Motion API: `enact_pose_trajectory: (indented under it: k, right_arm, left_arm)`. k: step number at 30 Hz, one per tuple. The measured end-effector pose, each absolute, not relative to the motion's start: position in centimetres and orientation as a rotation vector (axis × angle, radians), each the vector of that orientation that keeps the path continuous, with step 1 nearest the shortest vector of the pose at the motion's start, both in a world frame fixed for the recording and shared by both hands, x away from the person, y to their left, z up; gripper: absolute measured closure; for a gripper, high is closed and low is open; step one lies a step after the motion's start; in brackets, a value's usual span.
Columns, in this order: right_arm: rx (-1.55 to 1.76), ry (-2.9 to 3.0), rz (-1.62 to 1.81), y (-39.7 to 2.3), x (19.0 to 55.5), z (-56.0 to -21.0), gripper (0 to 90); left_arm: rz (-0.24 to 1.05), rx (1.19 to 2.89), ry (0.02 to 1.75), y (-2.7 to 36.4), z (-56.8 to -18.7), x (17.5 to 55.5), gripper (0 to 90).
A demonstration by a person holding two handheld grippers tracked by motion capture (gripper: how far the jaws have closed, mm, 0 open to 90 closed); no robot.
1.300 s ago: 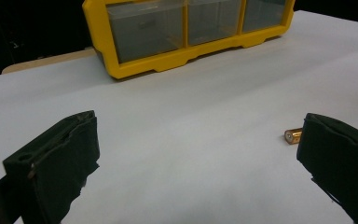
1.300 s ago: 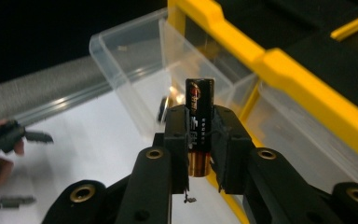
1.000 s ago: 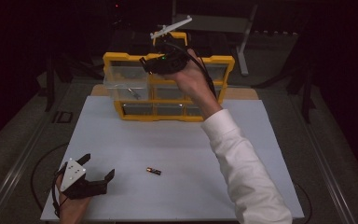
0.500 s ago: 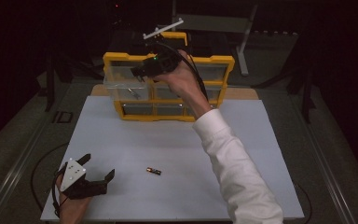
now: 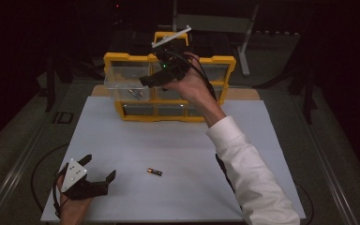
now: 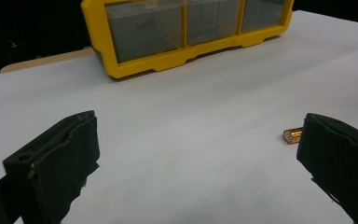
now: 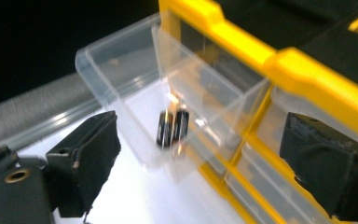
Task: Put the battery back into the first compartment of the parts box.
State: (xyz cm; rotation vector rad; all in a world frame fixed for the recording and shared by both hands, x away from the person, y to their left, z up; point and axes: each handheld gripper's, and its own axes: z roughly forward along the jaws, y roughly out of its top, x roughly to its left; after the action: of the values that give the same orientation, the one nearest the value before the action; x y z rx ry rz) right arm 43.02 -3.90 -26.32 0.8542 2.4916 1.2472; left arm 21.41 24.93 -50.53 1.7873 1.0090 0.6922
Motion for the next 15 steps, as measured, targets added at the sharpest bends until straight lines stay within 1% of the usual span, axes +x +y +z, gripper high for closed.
enact_pose_trajectory:
  k: [12, 15]
  right_arm:
    - [0.767, 2.564, 1.154, -4.7, 40.6, -29.1, 10.2]
    - [0.714, 2.606, 1.112, -4.5, 39.5, -30.3, 10.2]
  left_arm:
    - [0.691, 1.79, 1.009, 24.9, -50.6, 21.4, 0.0]
    - [0.692, 1.789, 1.01, 24.9, -50.5, 21.4, 0.0]
